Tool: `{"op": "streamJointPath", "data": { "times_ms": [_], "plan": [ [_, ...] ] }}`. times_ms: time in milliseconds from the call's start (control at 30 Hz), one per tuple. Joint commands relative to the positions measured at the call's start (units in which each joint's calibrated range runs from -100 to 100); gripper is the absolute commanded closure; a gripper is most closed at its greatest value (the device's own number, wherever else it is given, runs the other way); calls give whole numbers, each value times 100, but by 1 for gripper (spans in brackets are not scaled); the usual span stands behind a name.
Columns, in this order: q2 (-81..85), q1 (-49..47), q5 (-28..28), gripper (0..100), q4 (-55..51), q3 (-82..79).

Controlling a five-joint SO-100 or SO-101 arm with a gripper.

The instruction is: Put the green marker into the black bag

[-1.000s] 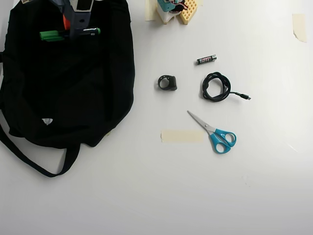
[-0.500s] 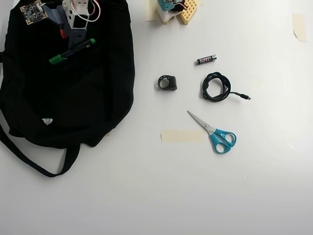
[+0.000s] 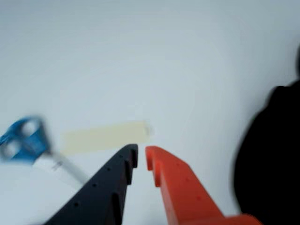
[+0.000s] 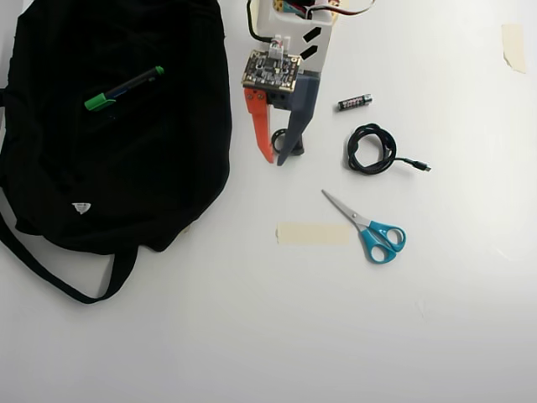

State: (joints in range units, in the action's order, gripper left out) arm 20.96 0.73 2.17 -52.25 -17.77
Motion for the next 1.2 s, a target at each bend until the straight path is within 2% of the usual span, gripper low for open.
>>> {"op": "streamJointPath", "data": {
  "times_ms": [0,167,400,900,1167],
  "plan": [
    [900,-253,8,98,-899,25],
    [1622,-253,8,98,-1691,-128],
    [2684,-350,-39,98,-1958,-1062],
    [5588,-634,-44,98,-1381,-4261],
    [6850,-844,-55,98,-1441,-5600]
  ]
}}
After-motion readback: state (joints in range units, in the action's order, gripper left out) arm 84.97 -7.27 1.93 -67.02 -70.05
